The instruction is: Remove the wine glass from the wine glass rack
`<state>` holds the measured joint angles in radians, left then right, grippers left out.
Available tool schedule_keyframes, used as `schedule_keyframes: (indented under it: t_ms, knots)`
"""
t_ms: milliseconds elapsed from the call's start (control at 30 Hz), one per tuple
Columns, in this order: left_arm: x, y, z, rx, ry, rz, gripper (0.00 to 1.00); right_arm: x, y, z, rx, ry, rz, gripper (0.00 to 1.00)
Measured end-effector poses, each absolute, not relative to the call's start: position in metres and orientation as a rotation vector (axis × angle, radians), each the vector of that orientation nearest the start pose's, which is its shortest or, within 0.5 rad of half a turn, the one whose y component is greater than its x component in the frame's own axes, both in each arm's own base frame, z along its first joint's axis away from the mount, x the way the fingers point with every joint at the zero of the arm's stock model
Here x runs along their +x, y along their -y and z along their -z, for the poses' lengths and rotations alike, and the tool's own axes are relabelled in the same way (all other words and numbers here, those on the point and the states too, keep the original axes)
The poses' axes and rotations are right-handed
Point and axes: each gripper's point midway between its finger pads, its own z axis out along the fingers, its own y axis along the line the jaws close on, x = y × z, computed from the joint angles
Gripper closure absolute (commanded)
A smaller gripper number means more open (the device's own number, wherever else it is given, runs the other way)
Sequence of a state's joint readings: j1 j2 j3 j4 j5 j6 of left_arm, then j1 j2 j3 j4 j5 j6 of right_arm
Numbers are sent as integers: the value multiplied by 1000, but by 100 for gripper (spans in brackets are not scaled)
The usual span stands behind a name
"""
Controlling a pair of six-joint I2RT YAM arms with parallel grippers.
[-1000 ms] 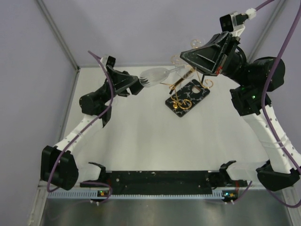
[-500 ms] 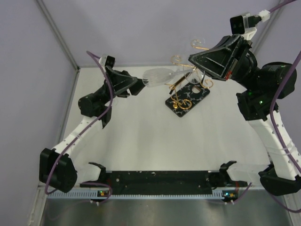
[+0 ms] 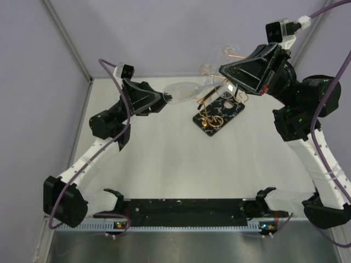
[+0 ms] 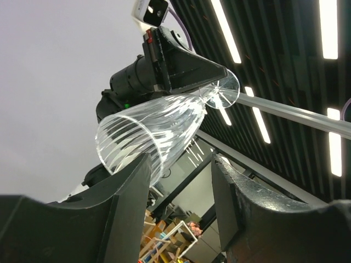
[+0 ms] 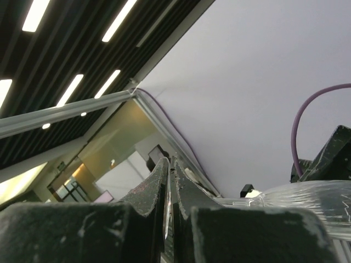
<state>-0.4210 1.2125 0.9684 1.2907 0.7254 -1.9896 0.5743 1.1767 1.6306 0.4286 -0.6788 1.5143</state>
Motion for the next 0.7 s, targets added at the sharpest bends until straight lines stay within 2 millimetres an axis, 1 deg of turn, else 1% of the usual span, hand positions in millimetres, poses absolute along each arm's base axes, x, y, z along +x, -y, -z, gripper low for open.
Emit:
schedule_keyframes:
  t_ms: [300, 400, 433, 500, 600, 700]
  knots:
    - [171, 236, -525, 208, -1123, 2391, 67, 122, -247, -649, -322, -1101, -2181, 100]
    - [170, 237, -525, 216, -1122, 2390, 95, 121, -246, -649, -318, -1090, -2189, 100]
    - [169, 237, -526, 215, -1119, 2392, 99, 121, -245, -649, -313, -1084, -2193, 100]
    - [163, 233, -534, 221, -1067, 2401, 100, 120, -242, -650, -299, -1067, -2191, 100]
    - [143, 221, -550, 272, -981, 2395, 100, 118, -238, -650, -280, -1037, -2202, 100]
    - [133, 218, -555, 303, -957, 2384, 100, 113, -234, -648, -283, -1016, -2214, 100]
